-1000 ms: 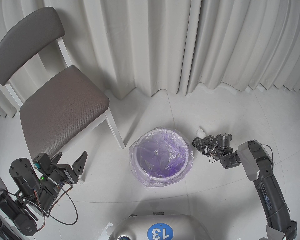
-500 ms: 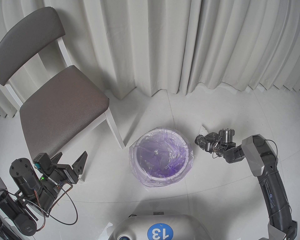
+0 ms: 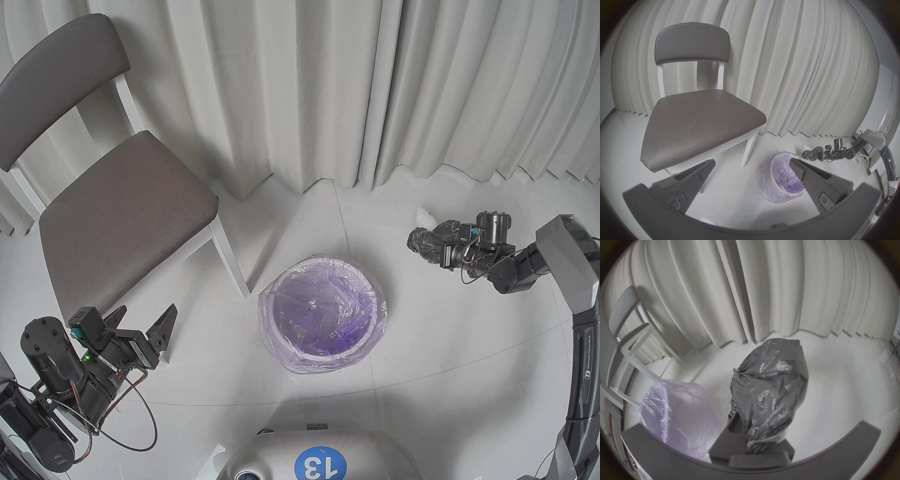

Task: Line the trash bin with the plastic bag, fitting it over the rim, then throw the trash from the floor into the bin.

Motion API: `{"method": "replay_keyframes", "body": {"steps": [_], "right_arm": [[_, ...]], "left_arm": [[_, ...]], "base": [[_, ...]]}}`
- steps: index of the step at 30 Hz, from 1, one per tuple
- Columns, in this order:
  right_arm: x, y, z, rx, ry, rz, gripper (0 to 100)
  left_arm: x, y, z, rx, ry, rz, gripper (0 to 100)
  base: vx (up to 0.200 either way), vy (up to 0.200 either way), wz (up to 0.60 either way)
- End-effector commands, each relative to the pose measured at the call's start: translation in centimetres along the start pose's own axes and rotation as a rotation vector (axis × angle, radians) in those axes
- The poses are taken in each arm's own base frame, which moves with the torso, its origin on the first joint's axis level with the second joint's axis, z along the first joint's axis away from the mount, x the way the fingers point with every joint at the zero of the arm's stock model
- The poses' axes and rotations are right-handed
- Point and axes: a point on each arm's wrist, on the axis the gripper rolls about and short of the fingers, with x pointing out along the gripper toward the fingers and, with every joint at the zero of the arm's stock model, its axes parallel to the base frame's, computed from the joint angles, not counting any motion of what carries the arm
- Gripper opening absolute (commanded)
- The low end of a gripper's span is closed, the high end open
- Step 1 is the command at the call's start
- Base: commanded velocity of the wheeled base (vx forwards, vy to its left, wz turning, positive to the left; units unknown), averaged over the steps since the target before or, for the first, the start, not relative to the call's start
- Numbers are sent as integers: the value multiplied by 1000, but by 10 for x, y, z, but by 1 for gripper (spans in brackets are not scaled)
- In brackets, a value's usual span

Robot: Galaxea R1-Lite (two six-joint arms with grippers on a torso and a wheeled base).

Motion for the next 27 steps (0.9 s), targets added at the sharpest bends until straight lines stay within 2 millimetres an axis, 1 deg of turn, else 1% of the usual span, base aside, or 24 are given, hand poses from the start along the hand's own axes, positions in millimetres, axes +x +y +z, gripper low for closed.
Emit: {"method": "replay_keyframes", "body": {"steps": [1, 2, 4, 8, 13, 14, 15, 16, 18, 22, 25, 27], "right_arm": [[-55, 33, 49, -68, -165, 62, 0], [-57, 36, 49, -71, -172, 67, 0], [-68, 51, 52, -97, -224, 96, 0], [-85, 89, 49, -162, -313, 181, 0], [-92, 134, 36, -197, -354, 289, 0], [-92, 134, 36, -197, -354, 289, 0], [-95, 154, 26, -211, -353, 339, 0], [-97, 167, 20, -239, -344, 371, 0], [-96, 178, 13, -268, -334, 391, 0], [-93, 211, -9, -301, -296, 463, 0], [-91, 227, -21, -303, -279, 456, 0], [-92, 229, -22, -304, -279, 459, 0]], "left_arm": [[-2, 1, -3, 3, 15, 2, 100], [-2, 1, -3, 3, 15, 2, 100], [-2, 1, -3, 3, 13, 3, 100], [-4, 1, 0, -1, -4, 1, 100], [-5, 2, 2, -4, -17, 6, 100], [-5, 2, 2, -4, -17, 6, 100], [-5, 2, 1, -3, -9, 8, 100], [-4, 3, 0, -3, -4, 9, 100], [-2, 3, -2, -2, 6, 13, 100], [1, 3, -6, 1, 29, 16, 100], [3, 3, -9, 2, 43, 16, 100], [3, 4, -10, 3, 48, 21, 100]], "base": [[0, 0, 0], [0, 0, 0], [0, 0, 0], [0, 0, 0], [0, 0, 0], [0, 0, 0], [0, 0, 0], [0, 0, 0], [0, 0, 0], [0, 0, 0], [0, 0, 0], [0, 0, 0]]}}
